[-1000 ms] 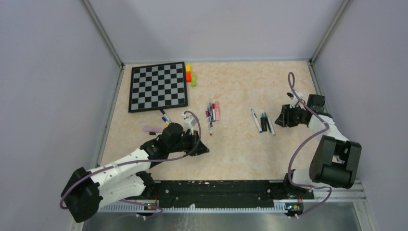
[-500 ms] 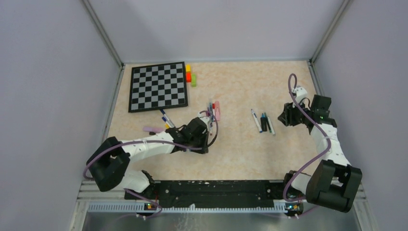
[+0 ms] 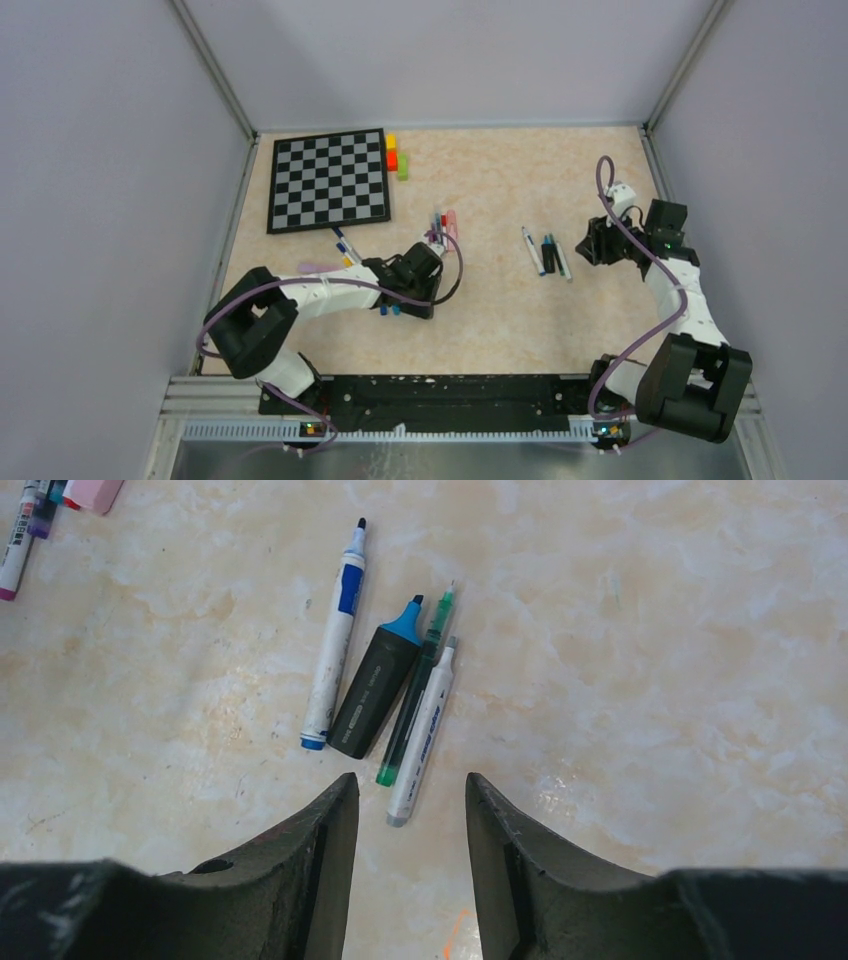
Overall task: Open the pen caps
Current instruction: Place the pen cap at the center of the board.
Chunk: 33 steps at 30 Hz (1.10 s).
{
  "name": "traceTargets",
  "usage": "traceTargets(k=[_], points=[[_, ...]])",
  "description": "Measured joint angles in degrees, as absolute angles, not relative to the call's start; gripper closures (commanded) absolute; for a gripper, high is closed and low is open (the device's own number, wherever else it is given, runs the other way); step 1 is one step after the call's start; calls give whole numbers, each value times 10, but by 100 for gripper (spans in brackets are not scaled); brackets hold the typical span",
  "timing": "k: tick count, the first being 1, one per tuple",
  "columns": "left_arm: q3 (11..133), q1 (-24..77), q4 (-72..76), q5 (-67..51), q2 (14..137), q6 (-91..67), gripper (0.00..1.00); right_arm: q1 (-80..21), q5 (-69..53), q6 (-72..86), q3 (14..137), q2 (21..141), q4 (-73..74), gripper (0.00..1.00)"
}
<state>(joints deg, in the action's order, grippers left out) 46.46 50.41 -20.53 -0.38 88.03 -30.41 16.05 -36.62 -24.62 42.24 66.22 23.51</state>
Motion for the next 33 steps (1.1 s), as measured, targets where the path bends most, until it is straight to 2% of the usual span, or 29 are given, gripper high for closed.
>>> traceTargets(k=[7,11,17,18,24,33], points=[[476,506,-232,7,859,-302,60,161,-373,-251,420,659,237,57],[491,506,-245,21,828,-295,52,161,-376,-253,420,657,237,57],[516,506,-235,63,789,-266,5,161,-379,-255,420,654,238,57],[517,503,-221,69,783,-262,2,161,-379,-255,420,653,238,57],[517,468,-155,69,783,-256,2,161,-385,-256,420,648,239,57],[610,404,-184,74,932,-315,31,161,-390,-260,420,648,241,56]])
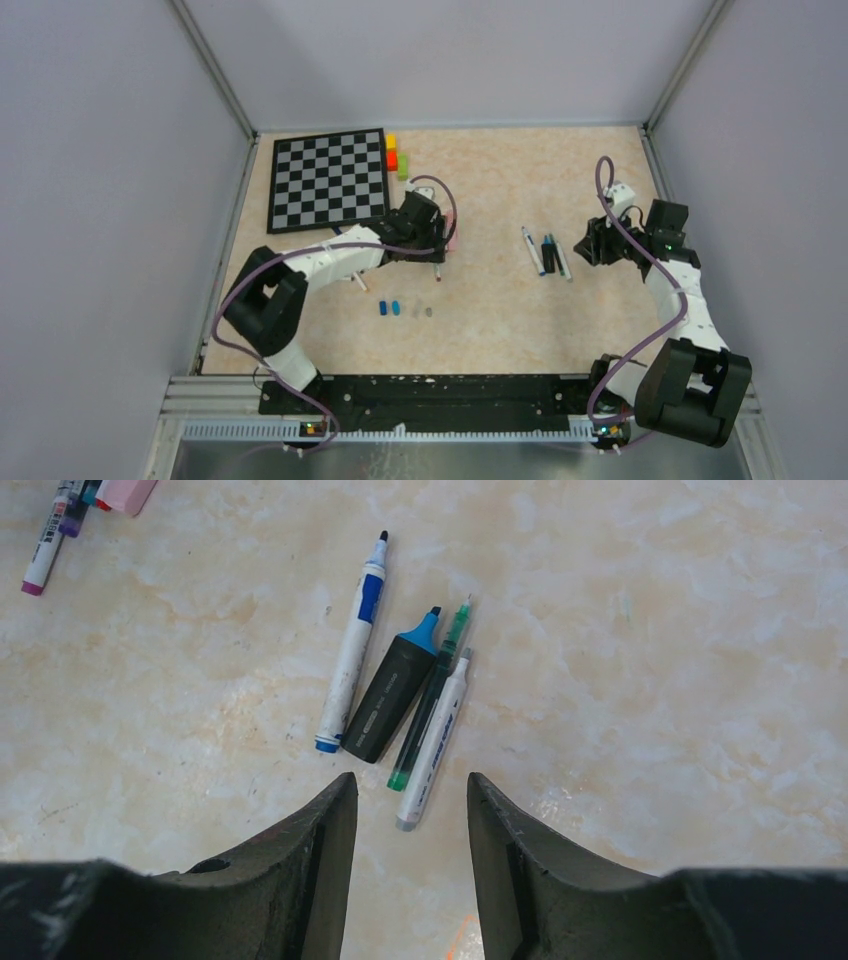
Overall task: Open the pen caps
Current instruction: Place the pen cap at the center of the board, then pick up the pen from the center of the board.
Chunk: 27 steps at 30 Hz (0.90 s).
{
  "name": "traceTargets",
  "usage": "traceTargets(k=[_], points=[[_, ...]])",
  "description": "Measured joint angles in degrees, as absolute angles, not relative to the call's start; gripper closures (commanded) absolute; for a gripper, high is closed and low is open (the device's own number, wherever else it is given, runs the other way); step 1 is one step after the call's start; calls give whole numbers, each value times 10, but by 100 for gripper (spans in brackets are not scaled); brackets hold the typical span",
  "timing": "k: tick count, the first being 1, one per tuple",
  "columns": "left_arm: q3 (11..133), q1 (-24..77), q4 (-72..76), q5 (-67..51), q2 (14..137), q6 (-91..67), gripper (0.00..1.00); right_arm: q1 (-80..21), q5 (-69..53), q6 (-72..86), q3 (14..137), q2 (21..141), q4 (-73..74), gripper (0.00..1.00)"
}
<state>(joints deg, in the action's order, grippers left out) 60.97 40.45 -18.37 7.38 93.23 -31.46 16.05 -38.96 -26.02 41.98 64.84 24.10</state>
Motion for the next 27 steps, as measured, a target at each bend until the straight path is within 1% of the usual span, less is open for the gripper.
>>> traceTargets(k=[4,6,7,8,13,22,25,27], points=[[671,404,-232,69,1004,-317,40,161,-391,-263,420,649,241,56],[693,405,-249,69,1030,-318,42,161,-392,-265,420,648,241,56],[703,405,-260,69,1042,-318,45,161,-392,-266,419,649,241,56],[710,405,-268,69,1049,-318,48,161,-392,-266,419,648,241,56],[734,405,-302,69,1077,-315,55,161,-392,-270,415,649,243,56],[748,408,-316,64,1101,-312,56,161,-391,-273,411,649,245,56],[751,409,-317,59,1102,-308,58,161,-392,-274,411,649,245,56],[751,409,-317,59,1103,-305,60,161,-391,-275,411,649,245,56]])
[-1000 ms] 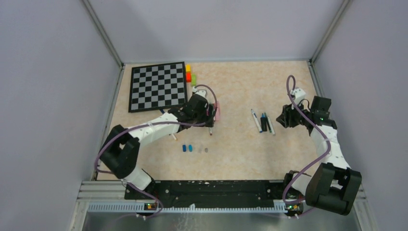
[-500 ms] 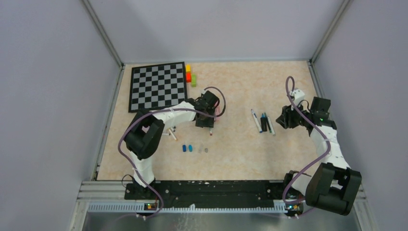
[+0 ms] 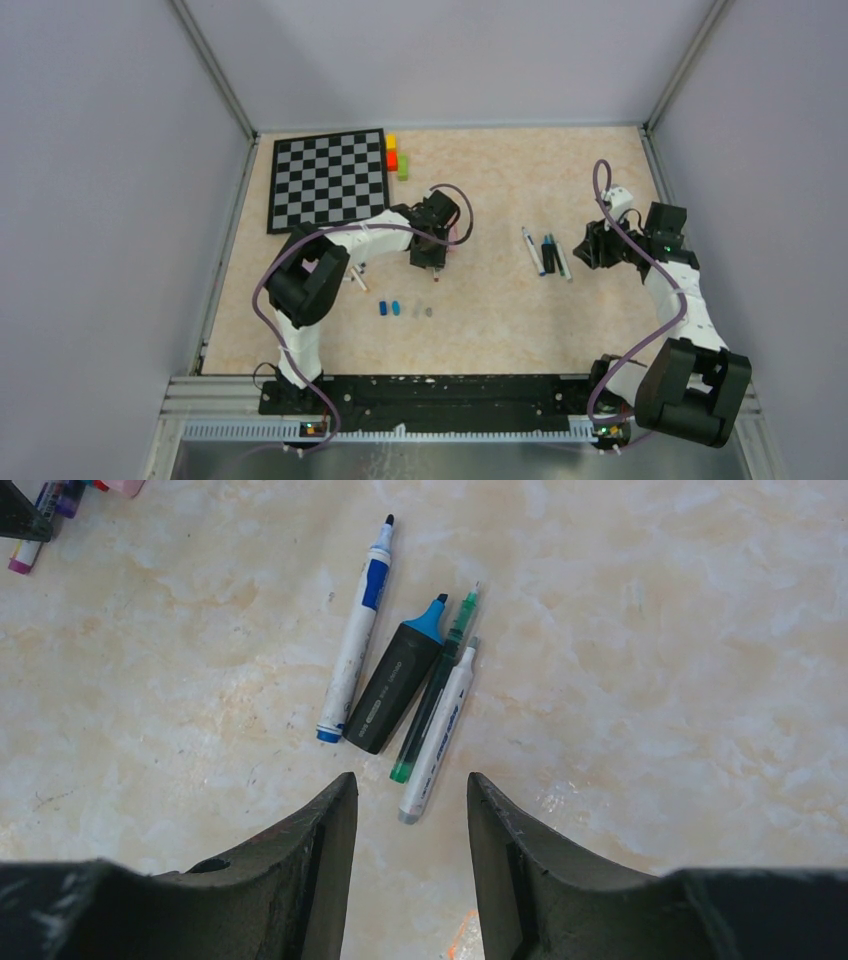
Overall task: Open the pen caps
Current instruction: Pick up the pen from the center of the board.
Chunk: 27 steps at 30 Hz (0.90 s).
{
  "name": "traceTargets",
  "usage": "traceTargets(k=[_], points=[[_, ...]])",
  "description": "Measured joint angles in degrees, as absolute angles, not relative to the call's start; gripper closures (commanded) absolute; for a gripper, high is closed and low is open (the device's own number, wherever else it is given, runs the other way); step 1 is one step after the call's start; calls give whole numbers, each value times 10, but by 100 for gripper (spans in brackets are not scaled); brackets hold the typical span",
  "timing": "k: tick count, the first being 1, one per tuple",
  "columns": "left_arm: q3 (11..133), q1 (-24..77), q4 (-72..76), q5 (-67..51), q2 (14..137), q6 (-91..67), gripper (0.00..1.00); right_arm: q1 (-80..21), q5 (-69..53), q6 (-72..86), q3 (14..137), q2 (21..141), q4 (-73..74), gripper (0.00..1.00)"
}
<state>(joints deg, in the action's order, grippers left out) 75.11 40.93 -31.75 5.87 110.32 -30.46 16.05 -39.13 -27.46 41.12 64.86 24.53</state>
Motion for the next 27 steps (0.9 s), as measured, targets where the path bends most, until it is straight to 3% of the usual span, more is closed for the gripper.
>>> traceTargets(k=[10,13,16,27], points=[[761,411,-336,89,1112,-295,78,161,-391,-275,411,649,246,56],[762,411,-340,100,1113,-287,92,161,-391,-275,411,649,246,56],[763,408,-344,108,1114,-283,100,161,-392,-275,411,649,246,56],[746,378,-345,121,1075,-251,100,161,-417,-279,408,634,252,56]])
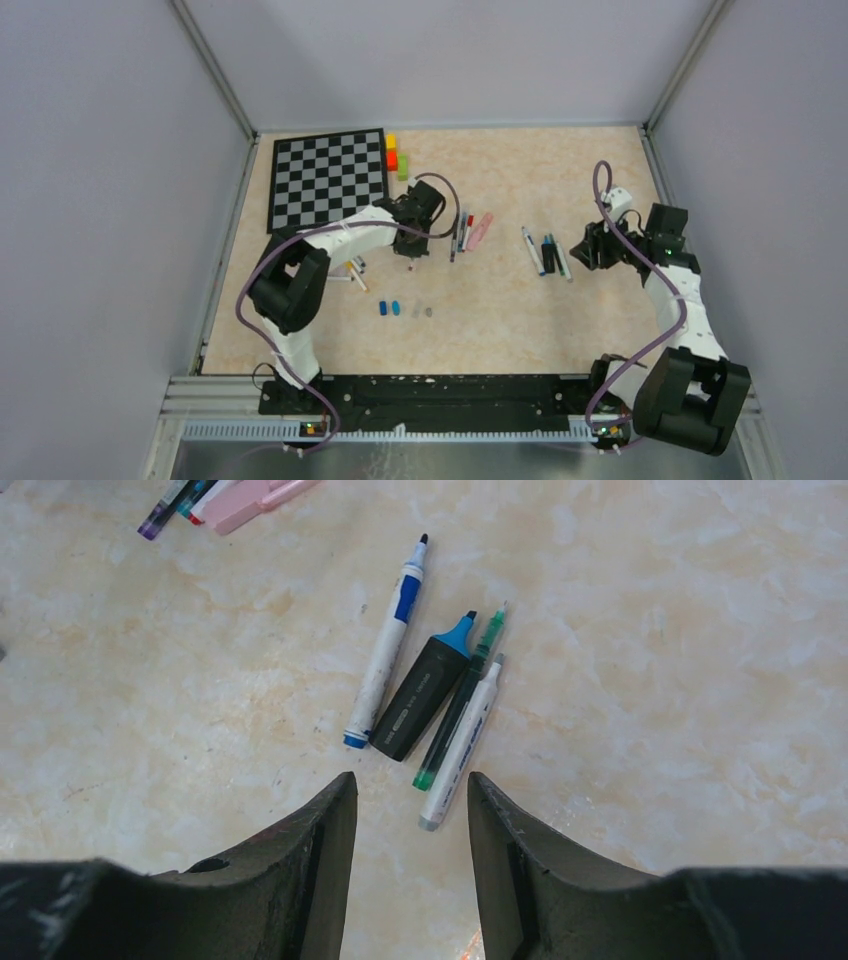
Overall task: Open the pen caps
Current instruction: Pick up the pen from the center of the board.
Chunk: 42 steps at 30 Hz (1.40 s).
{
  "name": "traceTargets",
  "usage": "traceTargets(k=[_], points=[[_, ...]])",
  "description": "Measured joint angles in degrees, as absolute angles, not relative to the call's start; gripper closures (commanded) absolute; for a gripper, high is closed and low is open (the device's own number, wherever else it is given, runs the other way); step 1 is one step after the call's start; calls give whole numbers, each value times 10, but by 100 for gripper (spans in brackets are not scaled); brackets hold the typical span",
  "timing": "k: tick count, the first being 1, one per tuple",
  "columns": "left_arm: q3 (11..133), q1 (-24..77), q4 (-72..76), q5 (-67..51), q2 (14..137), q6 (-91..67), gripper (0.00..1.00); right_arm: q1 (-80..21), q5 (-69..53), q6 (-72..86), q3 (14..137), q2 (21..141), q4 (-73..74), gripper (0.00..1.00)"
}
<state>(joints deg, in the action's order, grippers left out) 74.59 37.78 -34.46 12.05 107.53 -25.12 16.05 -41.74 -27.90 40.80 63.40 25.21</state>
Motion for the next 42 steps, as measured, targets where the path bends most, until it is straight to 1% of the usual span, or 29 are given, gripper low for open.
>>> traceTargets(k=[4,5,8,10,13,15,18,22,29,36,40,42], points=[[718,378,-323,109,1003,-250,100,161,-454,-294,405,610,254,56],[698,378,-300,92,974,-249,100,161,-466,-298,403,603,256,56],[622,378,-234,27,870,-245,100,161,-520,-303,390,572,260,52],[564,378,-175,-25,798,-246,100,162,-569,-284,380,551,253,51],[481,379,-69,-111,707,-270,100,163,-666,-195,353,523,189,50],[432,381,10,-154,670,-293,100,162,-719,-111,328,517,117,50],[356,394,138,-195,638,-338,100,157,-766,24,288,517,10,45],[304,447,270,-201,650,-387,100,146,-762,154,255,502,-82,41],[314,532,423,-155,740,-409,100,127,-733,348,215,471,-241,42],[364,573,471,-111,828,-415,100,95,-700,466,181,467,-341,48],[383,587,492,-96,857,-419,100,83,-683,508,163,462,-375,50],[391,592,501,-93,870,-421,100,79,-679,517,161,461,-386,53]])
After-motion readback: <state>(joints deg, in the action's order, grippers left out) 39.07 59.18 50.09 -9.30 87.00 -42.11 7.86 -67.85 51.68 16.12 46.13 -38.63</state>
